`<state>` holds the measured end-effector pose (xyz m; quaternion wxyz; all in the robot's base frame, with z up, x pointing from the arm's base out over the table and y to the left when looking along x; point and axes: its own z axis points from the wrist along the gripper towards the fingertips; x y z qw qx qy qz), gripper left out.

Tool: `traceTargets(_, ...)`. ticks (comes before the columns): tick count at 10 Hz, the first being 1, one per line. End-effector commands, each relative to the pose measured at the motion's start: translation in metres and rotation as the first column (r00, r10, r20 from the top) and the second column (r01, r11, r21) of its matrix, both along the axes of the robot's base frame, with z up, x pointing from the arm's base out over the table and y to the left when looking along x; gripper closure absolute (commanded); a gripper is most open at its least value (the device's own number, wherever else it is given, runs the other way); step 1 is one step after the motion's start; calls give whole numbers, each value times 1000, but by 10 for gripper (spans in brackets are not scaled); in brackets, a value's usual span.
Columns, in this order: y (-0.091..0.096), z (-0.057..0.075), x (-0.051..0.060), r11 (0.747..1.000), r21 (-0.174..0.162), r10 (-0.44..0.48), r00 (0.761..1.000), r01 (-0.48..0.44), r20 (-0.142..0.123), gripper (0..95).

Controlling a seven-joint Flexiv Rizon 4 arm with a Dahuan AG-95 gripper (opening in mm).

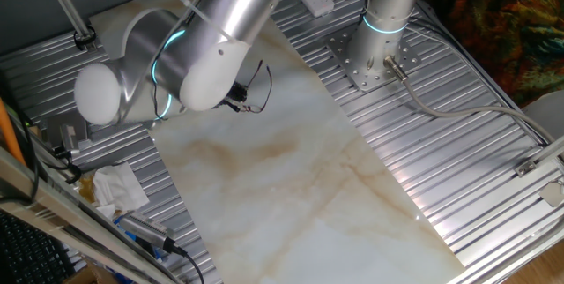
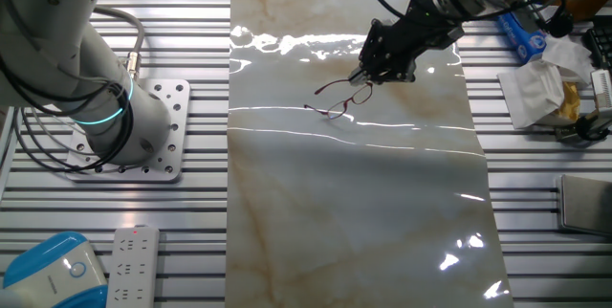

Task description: Unfold the leg of the glasses (with one hand)

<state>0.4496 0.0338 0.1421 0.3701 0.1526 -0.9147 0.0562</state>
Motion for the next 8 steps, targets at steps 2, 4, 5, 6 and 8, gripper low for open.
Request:
traceTargets(2,4,-3,5,1000,5,-15,1000,15,-24,950)
traceTargets(4,5,-6,7,1000,15,-26,1000,27,-16,950)
traceTargets(5,5,-9,9,999,25,-35,999,35,-15,950)
traceTargets(6,4,-10,10,999,26,-37,999,38,-16,950)
traceTargets(8,5,-17,15,999,25,-44,999,45,-21,950)
